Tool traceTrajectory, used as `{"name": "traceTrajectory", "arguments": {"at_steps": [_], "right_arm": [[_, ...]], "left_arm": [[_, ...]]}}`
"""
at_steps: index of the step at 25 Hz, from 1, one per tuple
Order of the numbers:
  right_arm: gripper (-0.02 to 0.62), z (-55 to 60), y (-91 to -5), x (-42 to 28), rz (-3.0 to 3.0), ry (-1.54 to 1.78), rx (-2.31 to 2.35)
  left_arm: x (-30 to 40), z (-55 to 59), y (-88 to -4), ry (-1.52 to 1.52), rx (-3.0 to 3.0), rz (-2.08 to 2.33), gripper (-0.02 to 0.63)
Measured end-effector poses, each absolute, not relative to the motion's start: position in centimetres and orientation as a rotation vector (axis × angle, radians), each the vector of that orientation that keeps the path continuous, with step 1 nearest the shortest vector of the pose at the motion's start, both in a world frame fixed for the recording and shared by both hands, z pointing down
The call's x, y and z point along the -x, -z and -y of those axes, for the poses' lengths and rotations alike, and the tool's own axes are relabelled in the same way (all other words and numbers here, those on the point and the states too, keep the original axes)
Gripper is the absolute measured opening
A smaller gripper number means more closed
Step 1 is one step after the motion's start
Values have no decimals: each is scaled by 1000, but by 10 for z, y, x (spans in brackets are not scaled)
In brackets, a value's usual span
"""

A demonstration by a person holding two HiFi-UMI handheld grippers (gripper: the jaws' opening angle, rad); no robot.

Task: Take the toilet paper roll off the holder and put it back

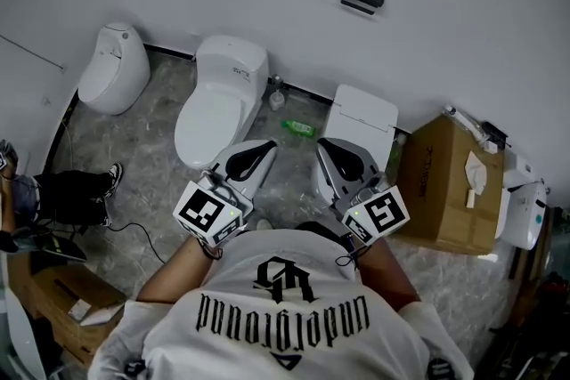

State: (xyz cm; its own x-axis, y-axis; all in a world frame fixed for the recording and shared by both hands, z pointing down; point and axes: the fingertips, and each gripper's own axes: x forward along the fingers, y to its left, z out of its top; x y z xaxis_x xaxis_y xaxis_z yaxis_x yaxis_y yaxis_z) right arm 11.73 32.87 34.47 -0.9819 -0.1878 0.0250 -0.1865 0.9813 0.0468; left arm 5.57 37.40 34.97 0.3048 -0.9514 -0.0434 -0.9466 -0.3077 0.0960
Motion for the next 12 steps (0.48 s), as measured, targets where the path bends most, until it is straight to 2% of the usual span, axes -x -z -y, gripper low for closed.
{"name": "traceTrajectory", "arguments": {"at_steps": [12], "right_arm": [[12,-268,-362,-81,3114,42,-332]], "left_arm": [[-10,-326,-371,103,-2495,1827,14]]}}
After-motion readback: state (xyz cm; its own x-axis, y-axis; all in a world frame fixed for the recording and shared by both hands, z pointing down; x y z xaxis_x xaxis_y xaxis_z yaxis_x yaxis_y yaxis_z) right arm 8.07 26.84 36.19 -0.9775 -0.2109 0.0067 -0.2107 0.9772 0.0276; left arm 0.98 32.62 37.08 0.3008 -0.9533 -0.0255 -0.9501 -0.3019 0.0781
